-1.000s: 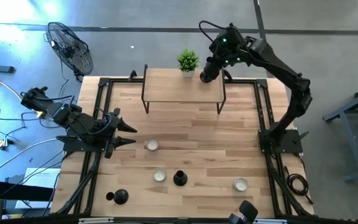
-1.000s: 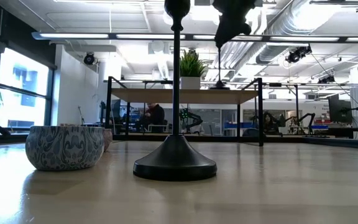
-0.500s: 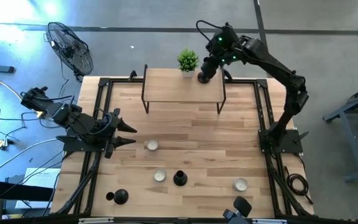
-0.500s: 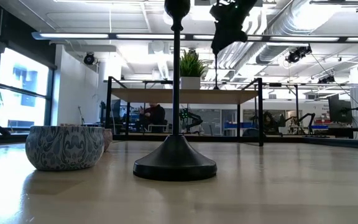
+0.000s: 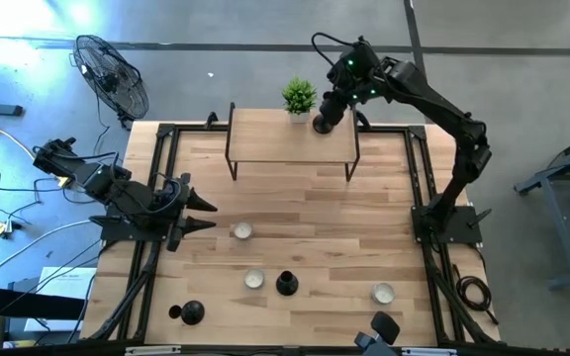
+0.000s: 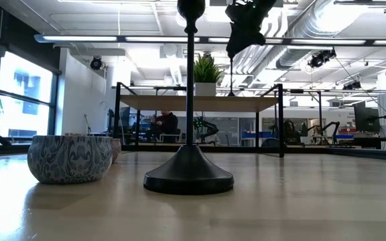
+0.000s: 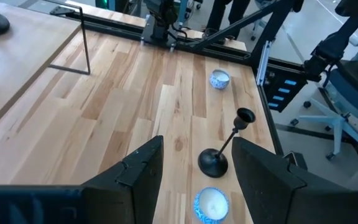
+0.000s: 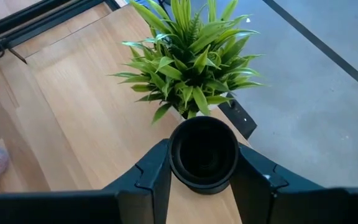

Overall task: Pick & Place candle stick holders
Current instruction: Put the right black candle holder on the shelf

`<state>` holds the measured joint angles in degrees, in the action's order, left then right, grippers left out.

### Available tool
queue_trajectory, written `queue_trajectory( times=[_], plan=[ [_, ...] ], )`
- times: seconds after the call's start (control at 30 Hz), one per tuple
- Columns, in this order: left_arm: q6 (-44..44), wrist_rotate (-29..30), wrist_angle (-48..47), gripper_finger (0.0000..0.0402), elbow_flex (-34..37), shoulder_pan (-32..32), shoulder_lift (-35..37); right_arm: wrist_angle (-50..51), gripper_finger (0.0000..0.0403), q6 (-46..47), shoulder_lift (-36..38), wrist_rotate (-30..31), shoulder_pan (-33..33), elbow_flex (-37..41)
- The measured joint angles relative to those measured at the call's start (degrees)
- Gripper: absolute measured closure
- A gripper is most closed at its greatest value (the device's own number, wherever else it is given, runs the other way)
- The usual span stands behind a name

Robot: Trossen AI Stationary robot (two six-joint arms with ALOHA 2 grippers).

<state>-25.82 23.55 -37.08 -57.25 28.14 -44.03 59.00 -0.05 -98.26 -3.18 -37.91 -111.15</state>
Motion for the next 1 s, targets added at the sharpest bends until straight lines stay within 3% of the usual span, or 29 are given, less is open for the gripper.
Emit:
queue_trajectory(
  times=[0.37, 1.0],
  plan=[
    [0.0, 0.0, 0.0, 0.0214, 0.0, 0.0, 0.0, 1.7, 0.0252, 0.0, 0.0, -0.2, 0.0, 0.0],
    [-1.1, -0.5, 0.0, 0.0214, 0.0, 0.0, 0.0, 1.6, 0.0239, -1.5, 0.0, -0.3, 0.0, 0.0]
  ],
)
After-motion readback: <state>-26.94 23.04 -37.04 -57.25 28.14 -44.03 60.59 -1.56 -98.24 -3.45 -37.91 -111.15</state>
